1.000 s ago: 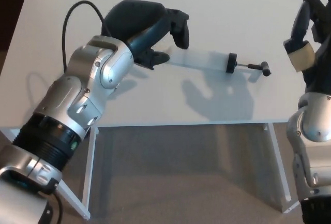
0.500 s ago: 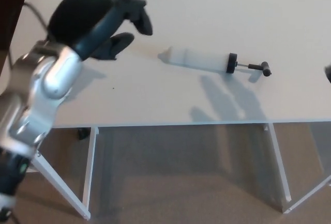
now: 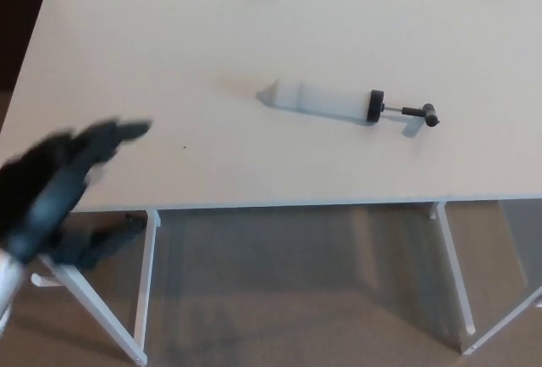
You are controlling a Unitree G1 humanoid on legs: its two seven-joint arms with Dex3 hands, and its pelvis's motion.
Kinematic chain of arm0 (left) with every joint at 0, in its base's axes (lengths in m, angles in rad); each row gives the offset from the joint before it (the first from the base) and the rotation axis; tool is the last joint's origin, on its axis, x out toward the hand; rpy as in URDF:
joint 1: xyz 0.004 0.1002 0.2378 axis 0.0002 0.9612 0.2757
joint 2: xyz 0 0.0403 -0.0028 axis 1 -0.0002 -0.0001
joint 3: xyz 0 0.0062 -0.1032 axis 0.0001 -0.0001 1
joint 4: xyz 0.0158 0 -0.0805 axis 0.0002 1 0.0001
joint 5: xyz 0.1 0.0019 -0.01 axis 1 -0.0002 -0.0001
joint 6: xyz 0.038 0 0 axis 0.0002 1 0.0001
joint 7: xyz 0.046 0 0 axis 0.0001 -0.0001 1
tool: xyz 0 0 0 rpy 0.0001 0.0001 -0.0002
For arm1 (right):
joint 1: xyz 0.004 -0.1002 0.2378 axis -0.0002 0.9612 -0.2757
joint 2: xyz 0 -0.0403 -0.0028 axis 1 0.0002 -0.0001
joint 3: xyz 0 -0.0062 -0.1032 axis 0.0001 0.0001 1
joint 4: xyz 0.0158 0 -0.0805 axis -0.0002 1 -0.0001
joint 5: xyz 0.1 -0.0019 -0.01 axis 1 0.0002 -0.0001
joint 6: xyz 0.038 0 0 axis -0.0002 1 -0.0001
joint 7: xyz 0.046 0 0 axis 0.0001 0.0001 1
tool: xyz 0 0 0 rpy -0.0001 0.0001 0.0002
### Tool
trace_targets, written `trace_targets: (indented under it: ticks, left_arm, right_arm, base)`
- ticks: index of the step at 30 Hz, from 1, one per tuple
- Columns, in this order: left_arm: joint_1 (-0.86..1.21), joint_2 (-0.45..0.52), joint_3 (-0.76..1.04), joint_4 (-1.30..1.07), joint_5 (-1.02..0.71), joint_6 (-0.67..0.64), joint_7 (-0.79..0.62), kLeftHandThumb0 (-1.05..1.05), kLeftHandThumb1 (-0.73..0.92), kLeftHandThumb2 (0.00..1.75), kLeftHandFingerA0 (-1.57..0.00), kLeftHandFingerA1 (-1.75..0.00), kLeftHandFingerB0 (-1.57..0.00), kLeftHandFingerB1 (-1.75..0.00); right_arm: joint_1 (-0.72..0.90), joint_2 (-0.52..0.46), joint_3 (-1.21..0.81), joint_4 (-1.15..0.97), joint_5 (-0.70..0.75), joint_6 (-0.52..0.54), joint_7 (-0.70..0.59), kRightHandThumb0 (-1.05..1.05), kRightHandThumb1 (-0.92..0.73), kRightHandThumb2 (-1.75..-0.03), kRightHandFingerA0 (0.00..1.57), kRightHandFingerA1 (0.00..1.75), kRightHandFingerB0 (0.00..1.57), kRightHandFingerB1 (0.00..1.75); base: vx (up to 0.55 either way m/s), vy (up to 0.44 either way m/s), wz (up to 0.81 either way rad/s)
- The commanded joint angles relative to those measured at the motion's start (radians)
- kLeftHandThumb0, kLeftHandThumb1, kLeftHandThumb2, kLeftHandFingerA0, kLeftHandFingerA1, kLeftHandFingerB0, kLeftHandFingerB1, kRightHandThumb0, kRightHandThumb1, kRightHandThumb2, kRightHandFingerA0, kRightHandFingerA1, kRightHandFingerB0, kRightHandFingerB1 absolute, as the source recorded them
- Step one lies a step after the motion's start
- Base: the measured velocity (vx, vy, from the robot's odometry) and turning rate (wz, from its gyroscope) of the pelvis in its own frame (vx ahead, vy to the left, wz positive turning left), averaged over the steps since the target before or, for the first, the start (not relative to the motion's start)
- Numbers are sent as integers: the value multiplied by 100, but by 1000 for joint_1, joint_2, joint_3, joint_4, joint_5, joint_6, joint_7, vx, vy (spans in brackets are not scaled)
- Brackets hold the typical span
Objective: The robot walks towards a desk on which an air pump is kept in the middle. It lifts it up and holds it with its left hand and uses its right hand to compress it by pushing its handle inwards.
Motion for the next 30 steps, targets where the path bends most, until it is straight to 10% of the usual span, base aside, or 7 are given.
trace_targets:
  ticks: [1,2,5,14,21,25,30]
  left_arm:
    - [977,25,743,-157,-1111,-303,-933,-84,62,60,-6,-26,-13,-25]
    - [946,85,731,-25,-1099,-301,-1068,-39,21,91,-1,-49,0,-47]
    - [910,160,710,122,-1064,-322,-1189,-91,53,91,-7,-34,-11,-33]
    - [855,281,646,406,-886,-269,-1186,-81,46,89,0,-7,-10,-20]
    - [651,204,459,565,-529,-104,-637,-78,81,65,-5,-23,-9,-23]
    - [450,108,440,790,-517,-64,-524,-78,62,101,0,-24,-6,-24]
    - [350,67,454,961,-527,-39,-500,-74,81,64,-8,-28,-7,-23]
  right_arm:
    - [687,-136,-111,-41,298,-712,341,-64,-89,-67,30,36,26,32]
    - [672,-138,-103,16,298,-677,360,-66,-89,-67,29,34,26,31]
    - [631,-124,-95,87,310,-599,384,-69,-85,-66,32,34,28,31]
    - [533,-77,-76,314,307,-386,425,-69,-86,-66,26,32,23,29]
    - [327,-136,-42,443,226,65,393,-80,-68,-106,0,23,9,24]
    - [226,-163,-42,548,225,136,406,-85,-72,-107,0,22,8,22]
    - [170,-169,-75,705,245,102,435,-85,-70,-104,6,24,6,21]
  base:
    - [0,0,0]
    - [0,0,0]
    - [0,0,0]
    - [0,0,0]
    - [0,0,0]
    - [0,0,0]
    - [0,0,0]
